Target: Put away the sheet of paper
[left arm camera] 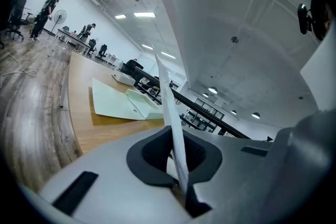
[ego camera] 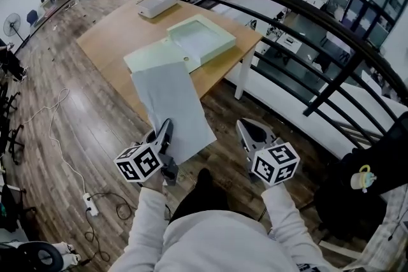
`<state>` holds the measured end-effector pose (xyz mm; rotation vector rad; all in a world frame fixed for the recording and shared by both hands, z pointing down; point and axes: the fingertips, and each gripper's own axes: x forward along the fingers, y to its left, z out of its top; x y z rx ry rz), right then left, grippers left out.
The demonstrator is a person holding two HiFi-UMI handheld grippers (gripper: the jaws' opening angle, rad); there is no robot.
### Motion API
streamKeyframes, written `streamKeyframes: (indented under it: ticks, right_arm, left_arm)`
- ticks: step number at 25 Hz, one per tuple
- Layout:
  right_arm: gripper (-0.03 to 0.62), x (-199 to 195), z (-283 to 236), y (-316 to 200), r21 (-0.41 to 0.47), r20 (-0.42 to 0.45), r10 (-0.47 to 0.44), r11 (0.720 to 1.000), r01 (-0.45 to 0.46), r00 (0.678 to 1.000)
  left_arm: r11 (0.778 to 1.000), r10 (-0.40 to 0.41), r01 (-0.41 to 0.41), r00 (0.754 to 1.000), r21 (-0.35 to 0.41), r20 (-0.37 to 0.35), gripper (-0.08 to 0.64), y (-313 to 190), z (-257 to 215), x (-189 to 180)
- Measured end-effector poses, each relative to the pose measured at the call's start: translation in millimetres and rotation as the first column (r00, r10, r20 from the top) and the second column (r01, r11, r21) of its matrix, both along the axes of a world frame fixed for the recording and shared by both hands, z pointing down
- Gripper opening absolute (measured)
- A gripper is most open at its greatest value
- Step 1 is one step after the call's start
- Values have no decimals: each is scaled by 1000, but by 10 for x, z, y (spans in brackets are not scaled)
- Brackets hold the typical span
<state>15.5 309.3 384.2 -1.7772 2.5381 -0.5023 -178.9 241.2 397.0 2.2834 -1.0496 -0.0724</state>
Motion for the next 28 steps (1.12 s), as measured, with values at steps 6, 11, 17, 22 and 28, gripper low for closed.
streamKeyframes:
  ticks: [6,11,17,22,28]
  right_arm:
    - [28,105,89,-451,-7,-4,7,1000,-7,1000]
    - [28,222,70,-1056,-9,-1,20,1000,-20,1000]
    - [28,326,59,-1802,-15,0,33,999,-33,999]
    - [28,351,86,-2263,-38,0,43,998,-43,999]
    - [28,352,127,-2590,-52,-17,73,996,-74,997]
  left_arm:
    - [1000,1,-1,1000,-2,-8,17,-525,64,121]
    - [1000,-1,0,1000,-18,-18,17,-1168,126,209]
    - [999,10,-11,1000,-34,-17,17,-1908,161,320]
    - [999,28,-28,999,-39,-19,17,-2399,154,388]
    - [998,39,-41,998,-39,-40,17,-2794,171,399]
